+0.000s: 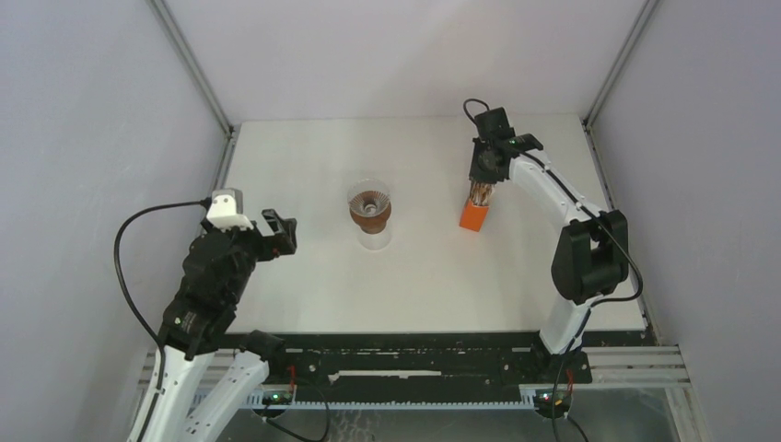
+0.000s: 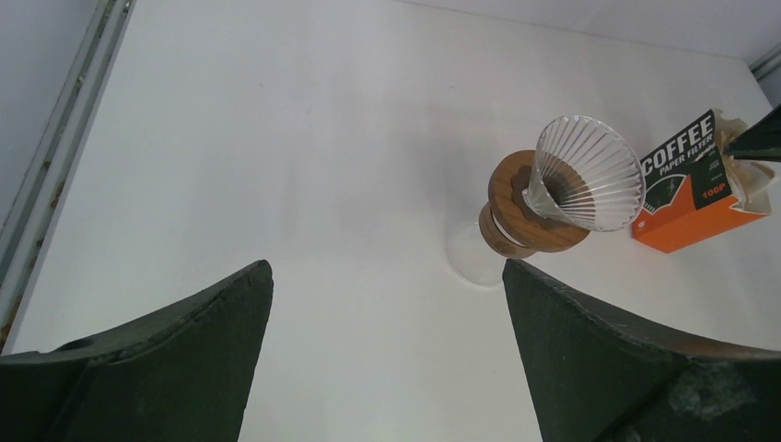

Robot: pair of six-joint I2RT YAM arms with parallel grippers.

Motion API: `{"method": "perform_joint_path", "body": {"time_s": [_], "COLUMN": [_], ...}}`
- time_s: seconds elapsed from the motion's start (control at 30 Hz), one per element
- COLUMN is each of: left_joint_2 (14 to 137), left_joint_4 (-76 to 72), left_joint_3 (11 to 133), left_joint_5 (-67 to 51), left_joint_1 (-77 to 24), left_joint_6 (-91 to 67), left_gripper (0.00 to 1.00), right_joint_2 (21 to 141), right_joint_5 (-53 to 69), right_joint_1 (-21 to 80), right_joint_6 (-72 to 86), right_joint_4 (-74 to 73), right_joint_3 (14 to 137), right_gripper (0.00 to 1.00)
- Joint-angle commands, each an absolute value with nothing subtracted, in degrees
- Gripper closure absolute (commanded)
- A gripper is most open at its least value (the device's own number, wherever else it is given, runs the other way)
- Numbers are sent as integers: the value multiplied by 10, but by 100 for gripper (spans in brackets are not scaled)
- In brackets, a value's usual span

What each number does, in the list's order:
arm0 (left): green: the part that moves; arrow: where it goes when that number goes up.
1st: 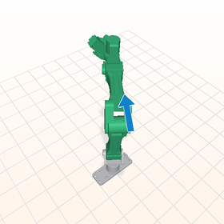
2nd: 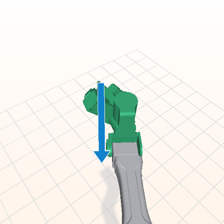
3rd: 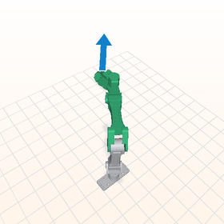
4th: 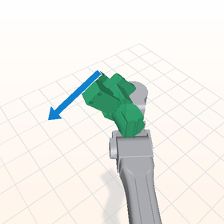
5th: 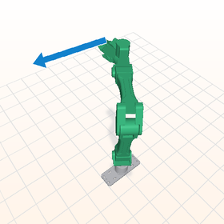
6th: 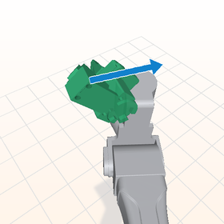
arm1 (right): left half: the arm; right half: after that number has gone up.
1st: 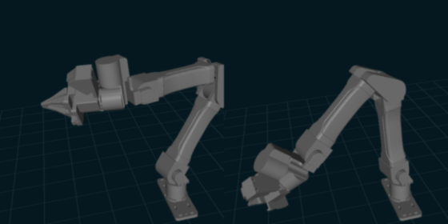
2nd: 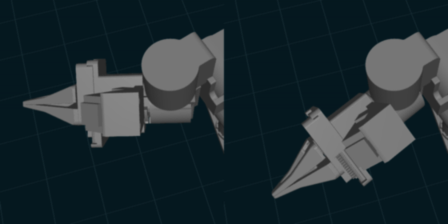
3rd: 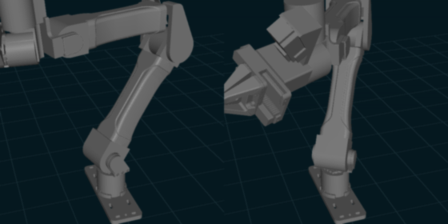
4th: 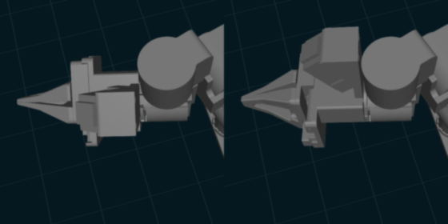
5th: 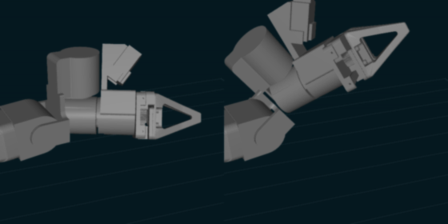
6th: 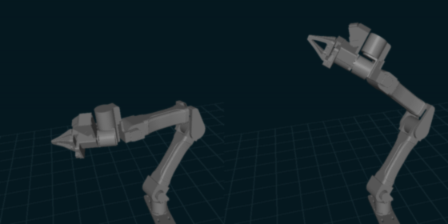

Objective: Place the coffee filter in the dripper

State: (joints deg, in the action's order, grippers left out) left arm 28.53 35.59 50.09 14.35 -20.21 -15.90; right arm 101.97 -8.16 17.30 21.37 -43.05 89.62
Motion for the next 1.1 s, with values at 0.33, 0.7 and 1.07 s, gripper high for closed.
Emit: {"method": "perform_joint_path", "body": {"time_s": [0.33, 0.7, 1.07], "left_joint_2": [301, 302, 298], "left_joint_4": [328, 326, 325], "left_joint_3": [484, 483, 481], "left_joint_5": [87, 71, 68], "left_joint_1": [-163, -156, -151], "left_joint_6": [-157, -161, -163], "left_gripper": [0, 0, 0], "right_joint_2": [1046, 1076, 1075], "right_joint_5": [-89, -96, -93], "right_joint_1": [154, 149, 149], "right_joint_6": [241, 251, 252], "right_joint_4": [-403, -407, -413], "right_joint_3": [937, 950, 949], "right_gripper": [76, 76, 96]}}
